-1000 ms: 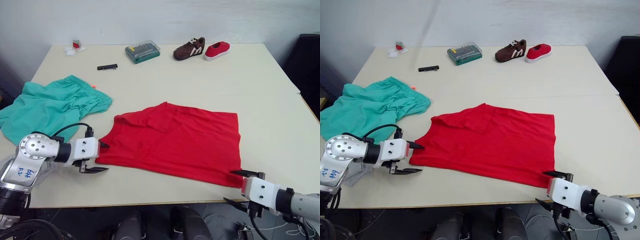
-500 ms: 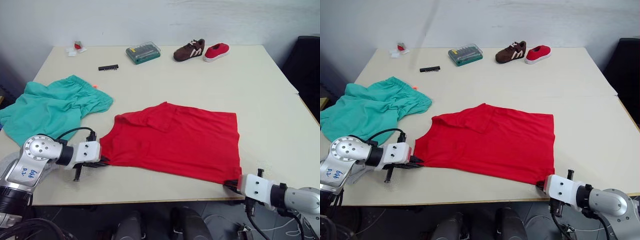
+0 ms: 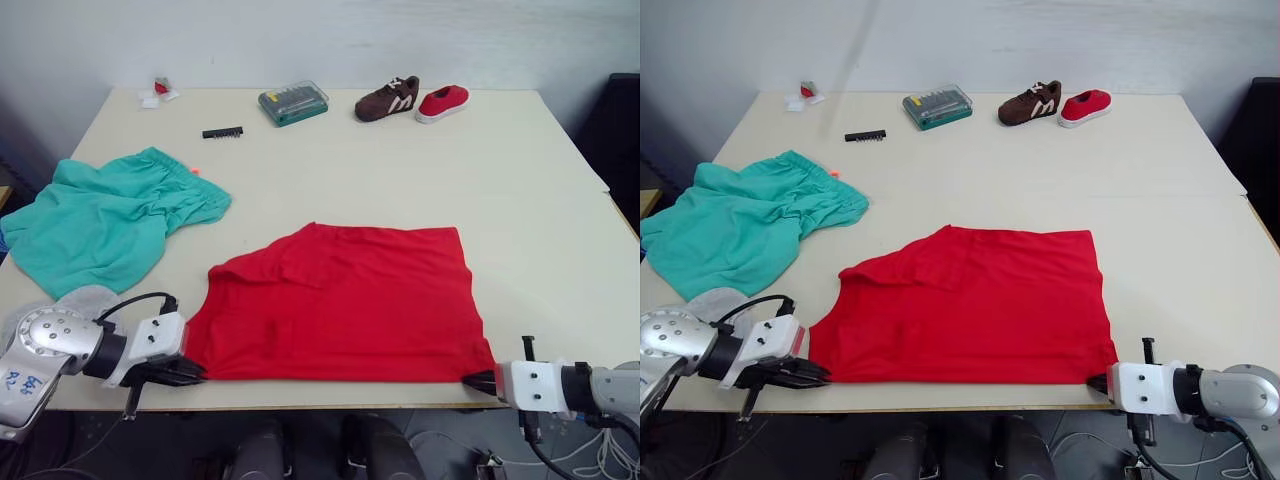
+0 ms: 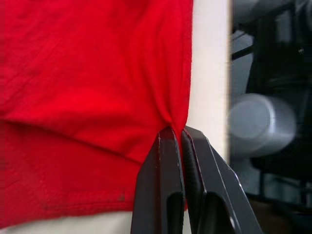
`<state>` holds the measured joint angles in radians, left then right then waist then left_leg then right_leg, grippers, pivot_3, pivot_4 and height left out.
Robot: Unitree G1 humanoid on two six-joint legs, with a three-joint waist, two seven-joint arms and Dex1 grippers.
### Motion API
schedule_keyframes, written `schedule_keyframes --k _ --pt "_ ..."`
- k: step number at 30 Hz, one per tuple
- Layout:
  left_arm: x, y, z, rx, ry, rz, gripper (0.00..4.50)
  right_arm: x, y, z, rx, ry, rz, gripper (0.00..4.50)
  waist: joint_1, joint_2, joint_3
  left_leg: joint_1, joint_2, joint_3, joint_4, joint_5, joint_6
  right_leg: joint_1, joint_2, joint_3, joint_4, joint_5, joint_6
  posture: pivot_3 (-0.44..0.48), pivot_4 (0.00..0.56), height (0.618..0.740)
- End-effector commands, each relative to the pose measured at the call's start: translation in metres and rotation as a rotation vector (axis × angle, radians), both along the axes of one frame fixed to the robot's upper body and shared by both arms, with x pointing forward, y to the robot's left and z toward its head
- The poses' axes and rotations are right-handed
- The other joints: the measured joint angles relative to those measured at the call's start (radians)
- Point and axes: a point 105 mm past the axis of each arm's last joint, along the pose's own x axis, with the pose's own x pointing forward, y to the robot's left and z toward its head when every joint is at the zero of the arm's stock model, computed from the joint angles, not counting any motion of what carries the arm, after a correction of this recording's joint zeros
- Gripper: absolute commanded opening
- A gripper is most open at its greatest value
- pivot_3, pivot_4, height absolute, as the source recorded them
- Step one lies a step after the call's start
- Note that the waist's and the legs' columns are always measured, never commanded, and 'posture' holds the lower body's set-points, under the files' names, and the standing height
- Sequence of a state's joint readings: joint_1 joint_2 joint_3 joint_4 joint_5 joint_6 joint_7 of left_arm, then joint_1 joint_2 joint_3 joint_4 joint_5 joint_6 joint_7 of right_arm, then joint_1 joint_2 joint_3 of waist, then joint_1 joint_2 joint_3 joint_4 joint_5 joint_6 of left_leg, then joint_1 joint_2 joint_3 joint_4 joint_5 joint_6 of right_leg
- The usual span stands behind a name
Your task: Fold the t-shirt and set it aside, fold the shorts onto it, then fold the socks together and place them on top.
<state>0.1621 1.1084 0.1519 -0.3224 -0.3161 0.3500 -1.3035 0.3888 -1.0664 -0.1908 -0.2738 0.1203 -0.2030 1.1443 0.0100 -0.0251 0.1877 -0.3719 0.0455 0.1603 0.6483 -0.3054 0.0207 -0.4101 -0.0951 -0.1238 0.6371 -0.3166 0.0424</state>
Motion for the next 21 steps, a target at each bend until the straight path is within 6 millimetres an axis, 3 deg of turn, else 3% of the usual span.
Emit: schedule_keyframes --k 1,8,21 --pt "-0.011 0.005 0.002 0.042 -0.018 0.0 0.05 -0.016 -0.007 0.0 0.026 0.138 -0.002 0.0 0.004 0.001 0.0 0.0 0.0 0.0 0.0 -0.001 0.0 0.0 0.0 0.0 0.0 -0.001 0.001 0.0 0.15 0.74" --pt "-0.002 0.017 -0.003 0.08 -0.08 0.054 0.05 -0.011 -0.006 0.001 0.046 0.104 -0.029 0.0 0.012 0.001 0.001 0.001 0.001 0.0 0.001 -0.004 0.005 0.0 0.0 0.0 0.0 -0.001 -0.001 0.0 0.15 0.74" --pt "-0.013 0.006 0.0 -0.036 0.033 0.098 0.05 -0.006 -0.013 0.003 0.04 0.047 -0.055 0.0 0.011 0.002 0.001 0.001 0.001 0.0 0.001 -0.004 0.004 0.0 0.0 0.0 0.0 -0.001 -0.002 0.0 0.15 0.74"
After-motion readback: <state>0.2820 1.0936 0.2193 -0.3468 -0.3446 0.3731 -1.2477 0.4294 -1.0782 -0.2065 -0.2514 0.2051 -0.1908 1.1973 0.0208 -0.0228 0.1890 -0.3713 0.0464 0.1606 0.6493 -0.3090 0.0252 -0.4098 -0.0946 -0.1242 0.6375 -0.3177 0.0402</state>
